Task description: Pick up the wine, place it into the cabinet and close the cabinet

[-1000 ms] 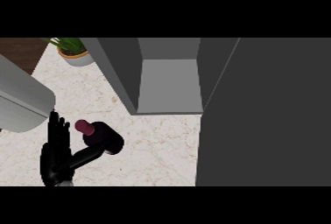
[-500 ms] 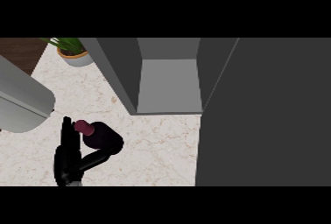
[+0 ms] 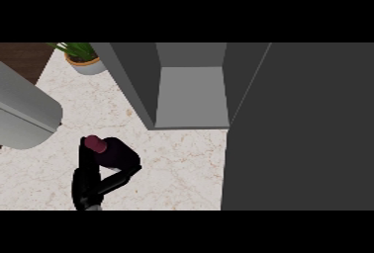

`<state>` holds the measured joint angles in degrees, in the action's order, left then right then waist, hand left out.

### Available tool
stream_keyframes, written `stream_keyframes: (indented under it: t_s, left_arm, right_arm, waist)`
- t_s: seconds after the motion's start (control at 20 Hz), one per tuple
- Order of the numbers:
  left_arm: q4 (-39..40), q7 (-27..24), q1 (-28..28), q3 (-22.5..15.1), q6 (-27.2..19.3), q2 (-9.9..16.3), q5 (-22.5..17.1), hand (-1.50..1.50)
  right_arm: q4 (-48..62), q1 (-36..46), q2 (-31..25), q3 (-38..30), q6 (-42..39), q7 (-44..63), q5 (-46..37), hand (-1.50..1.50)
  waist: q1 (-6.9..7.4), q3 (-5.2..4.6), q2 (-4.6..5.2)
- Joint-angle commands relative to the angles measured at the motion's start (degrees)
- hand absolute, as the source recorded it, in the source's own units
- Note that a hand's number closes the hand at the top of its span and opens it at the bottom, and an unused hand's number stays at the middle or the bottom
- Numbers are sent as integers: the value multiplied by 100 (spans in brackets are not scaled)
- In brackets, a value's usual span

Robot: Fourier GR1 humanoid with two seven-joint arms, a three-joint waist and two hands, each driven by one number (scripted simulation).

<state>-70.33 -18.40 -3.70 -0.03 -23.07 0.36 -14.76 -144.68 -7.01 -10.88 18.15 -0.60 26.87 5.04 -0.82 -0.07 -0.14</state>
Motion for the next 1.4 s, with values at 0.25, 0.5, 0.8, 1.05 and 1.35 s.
stream_keyframes:
  t_s: [0.25,0.5,0.8,1.05,1.35]
  left_arm:
    - [826,-1002,106,335,659,-35,-1059,-150]
    - [970,-1149,589,164,379,-36,-1751,-150]
    - [1527,-1484,728,199,1016,-36,-1945,-150]
    - [1856,-1890,1045,-62,539,-36,-2099,-150]
    - [2219,-2044,1495,-161,404,-36,-2136,150]
  right_arm:
    - [-1261,-419,-11,43,47,374,248,-150]
    - [-1253,-523,19,22,15,335,457,-150]
    - [-1258,-4,-44,-249,90,782,623,-150]
    - [-1645,-599,-72,243,92,658,219,-150]
    - [-1355,-610,-132,-129,-113,319,618,-150]
  waist:
    - [2,-1,-3]
    - [-13,2,-2]
    - [24,0,9]
    - [-58,1,-10]
    - [-31,5,4]
